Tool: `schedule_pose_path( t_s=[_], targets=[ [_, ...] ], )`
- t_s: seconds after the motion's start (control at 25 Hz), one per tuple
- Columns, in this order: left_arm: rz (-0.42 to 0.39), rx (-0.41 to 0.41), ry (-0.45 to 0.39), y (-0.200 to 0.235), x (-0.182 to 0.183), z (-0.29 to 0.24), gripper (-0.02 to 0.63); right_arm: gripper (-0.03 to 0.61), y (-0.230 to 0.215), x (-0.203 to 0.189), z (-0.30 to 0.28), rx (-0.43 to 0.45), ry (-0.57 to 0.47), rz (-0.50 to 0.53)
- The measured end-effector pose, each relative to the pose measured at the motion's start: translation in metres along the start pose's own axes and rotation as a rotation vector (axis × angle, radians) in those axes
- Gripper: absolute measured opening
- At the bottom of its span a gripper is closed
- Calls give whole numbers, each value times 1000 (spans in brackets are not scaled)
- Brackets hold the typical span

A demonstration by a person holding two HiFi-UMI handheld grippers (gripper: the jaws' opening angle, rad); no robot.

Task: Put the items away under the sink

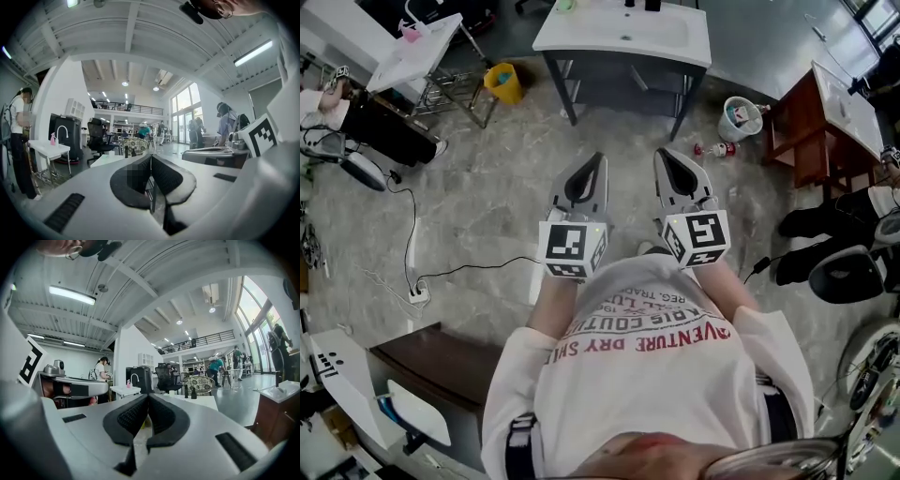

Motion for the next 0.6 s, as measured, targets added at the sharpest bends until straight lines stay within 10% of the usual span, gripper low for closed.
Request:
schedule_pose_path(
  t_s=[0.6],
  targets=[
    [42, 30, 67, 55, -17, -68, 23, 25, -43, -35, -78, -41, 66, -81]
  ],
)
Point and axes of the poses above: the fingertips, and each gripper's own axes: z backward along the fingers, y to its left, x out of its top, the point moved 6 cm from there along z, backward along the fingers, and after that the axes turned 10 degrees about z, right-handed, at the moved point
